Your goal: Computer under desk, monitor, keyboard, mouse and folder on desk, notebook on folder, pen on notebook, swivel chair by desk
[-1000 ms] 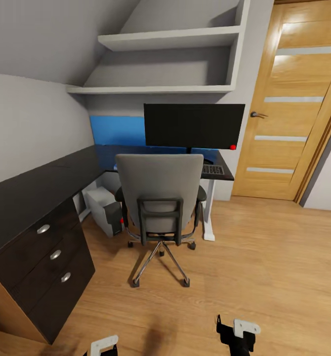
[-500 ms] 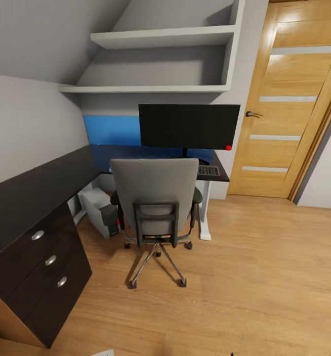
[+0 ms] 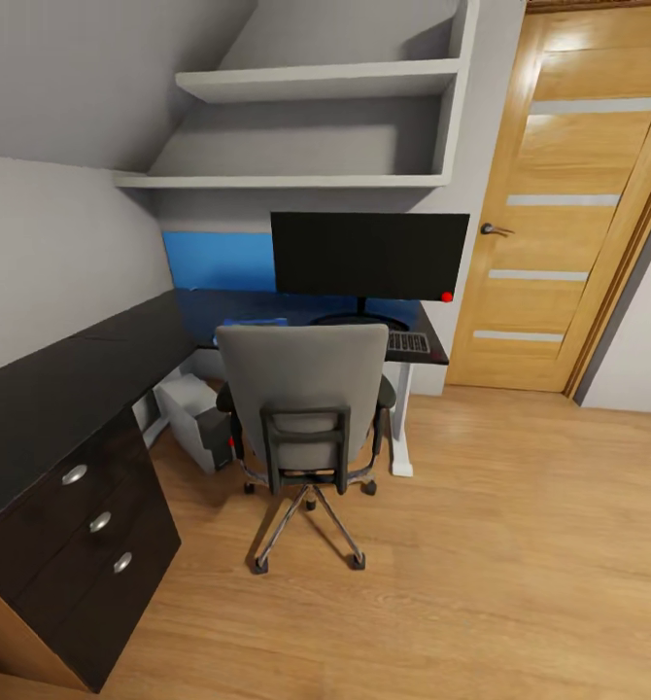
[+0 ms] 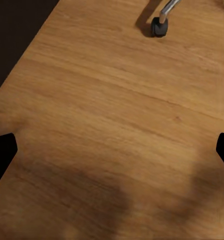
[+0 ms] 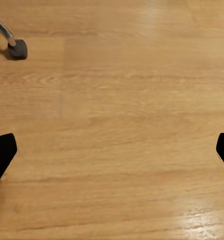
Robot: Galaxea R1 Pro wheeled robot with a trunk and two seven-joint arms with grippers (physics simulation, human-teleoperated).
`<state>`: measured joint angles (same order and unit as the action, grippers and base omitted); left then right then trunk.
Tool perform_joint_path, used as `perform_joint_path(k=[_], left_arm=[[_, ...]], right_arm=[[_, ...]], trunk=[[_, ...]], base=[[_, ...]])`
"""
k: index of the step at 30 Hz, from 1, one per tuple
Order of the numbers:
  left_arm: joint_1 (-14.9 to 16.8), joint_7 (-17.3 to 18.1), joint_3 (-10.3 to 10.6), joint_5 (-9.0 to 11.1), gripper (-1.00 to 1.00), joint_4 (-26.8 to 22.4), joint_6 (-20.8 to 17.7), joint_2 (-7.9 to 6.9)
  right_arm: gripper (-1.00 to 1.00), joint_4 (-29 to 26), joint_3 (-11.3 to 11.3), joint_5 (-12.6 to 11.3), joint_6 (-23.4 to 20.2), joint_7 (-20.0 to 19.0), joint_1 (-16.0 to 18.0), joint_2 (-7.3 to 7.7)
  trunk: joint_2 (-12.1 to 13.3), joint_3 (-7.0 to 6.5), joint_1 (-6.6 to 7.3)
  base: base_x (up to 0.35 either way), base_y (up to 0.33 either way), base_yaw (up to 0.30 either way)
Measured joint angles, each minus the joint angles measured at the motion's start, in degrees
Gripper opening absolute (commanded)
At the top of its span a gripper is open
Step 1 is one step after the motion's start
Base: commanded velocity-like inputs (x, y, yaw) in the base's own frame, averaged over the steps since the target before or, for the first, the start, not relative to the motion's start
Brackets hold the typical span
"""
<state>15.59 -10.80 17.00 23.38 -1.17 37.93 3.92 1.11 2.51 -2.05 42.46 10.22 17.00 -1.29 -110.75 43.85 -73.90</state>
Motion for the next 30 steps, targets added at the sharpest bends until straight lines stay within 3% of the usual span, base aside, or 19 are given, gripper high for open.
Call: perform_joint_path(k=[5, 11, 13, 16, 24, 30], left_arm=[[-1.0, 0.2, 0.0, -0.1, 1.0, 0.0, 1.4, 0.01], [-2.3, 0.6, 0.0, -0.1, 1.0, 0.0, 6.7, -0.01], [-2.8, 1.8, 0.1, -0.1, 1.0, 0.0, 7.3, 0.0], [-3.2, 6.4, 0.1, 0.0, 1.0, 0.0, 8.6, 0.02], [-5.0, 8.4, 0.0, -0.1, 1.0, 0.0, 11.3, -0.02], [-6.0, 8.7, 0.0, -0.1, 1.0, 0.0, 17.2, -0.08]], right_arm=[[1.0, 0.0, 0.0, 0.3, 3.5, -0.2, -0.7, -0.08], [1.0, -0.1, 0.0, 0.4, 9.7, -0.2, -1.9, -0.04], [1.0, -0.1, 0.0, 0.4, 12.2, -0.2, -2.5, 0.08], [1.0, -0.1, 0.1, 0.4, 15.4, -0.1, -3.1, 0.45], [1.0, -0.1, 0.1, 0.3, 17.2, -0.1, -3.3, 1.12], [1.0, 0.0, 0.0, 0.4, 16.8, -0.1, -3.7, 1.29]], trunk=[[2.0, -0.9, 1.1], [4.4, -1.97, 2.42], [5.2, -2.33, 2.86], [6.4, -2.87, 3.52], [9.6, -4.31, 5.27], [12.0, -5.38, 6.59]], base=[[0.0, 0.0, 0.0], [0.0, 0.0, 0.0], [0.0, 0.0, 0.0], [0.0, 0.0, 0.0], [0.0, 0.0, 0.0], [0.0, 0.0, 0.0]])
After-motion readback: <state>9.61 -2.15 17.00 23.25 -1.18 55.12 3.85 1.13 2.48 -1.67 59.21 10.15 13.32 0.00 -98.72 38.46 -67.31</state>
